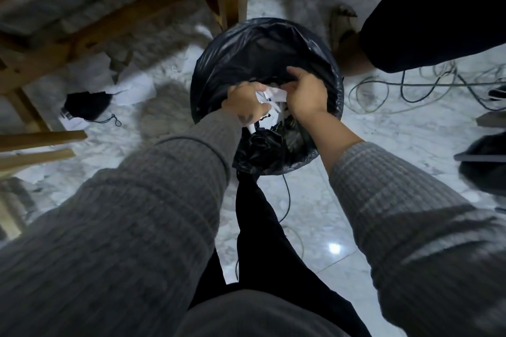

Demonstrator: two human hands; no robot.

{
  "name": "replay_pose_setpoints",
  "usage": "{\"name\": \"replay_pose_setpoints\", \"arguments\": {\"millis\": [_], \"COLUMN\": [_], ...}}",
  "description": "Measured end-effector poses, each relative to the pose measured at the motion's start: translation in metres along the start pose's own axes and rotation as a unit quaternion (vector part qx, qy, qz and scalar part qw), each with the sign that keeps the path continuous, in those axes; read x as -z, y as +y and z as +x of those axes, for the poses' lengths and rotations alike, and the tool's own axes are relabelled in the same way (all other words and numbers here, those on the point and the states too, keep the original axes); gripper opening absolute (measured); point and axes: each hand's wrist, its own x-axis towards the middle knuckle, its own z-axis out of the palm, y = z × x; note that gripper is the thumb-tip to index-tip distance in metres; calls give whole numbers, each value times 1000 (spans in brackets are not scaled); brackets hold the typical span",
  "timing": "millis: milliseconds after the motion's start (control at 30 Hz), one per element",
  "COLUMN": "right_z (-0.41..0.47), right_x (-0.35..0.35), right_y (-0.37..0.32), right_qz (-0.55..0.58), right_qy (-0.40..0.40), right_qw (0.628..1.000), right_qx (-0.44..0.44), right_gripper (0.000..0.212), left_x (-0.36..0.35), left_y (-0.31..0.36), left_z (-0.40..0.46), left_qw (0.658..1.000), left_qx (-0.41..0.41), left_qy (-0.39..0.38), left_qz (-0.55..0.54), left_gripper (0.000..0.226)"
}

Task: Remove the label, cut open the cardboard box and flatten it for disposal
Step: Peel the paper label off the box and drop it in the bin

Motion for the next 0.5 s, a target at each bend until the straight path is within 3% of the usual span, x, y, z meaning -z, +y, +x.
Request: {"name": "replay_pose_setpoints", "arguments": {"millis": [200, 367, 500], "right_z": [-7, -13, -13], "right_x": [0, -2, 3], "right_y": [-11, -11, -9], "right_qz": [94, 240, 312], "right_qy": [13, -5, -34], "right_qw": [995, 968, 941], "right_qx": [-15, -79, -130], "right_gripper": [40, 37, 54], "left_x": [8, 11, 14], "left_y": [8, 9, 14], "left_z": [-8, -14, -17], "left_qw": [994, 996, 997], "left_qx": [-39, -55, -38], "left_qy": [95, 75, 60], "left_qz": [31, 1, -16], "left_gripper": [42, 26, 9]}}
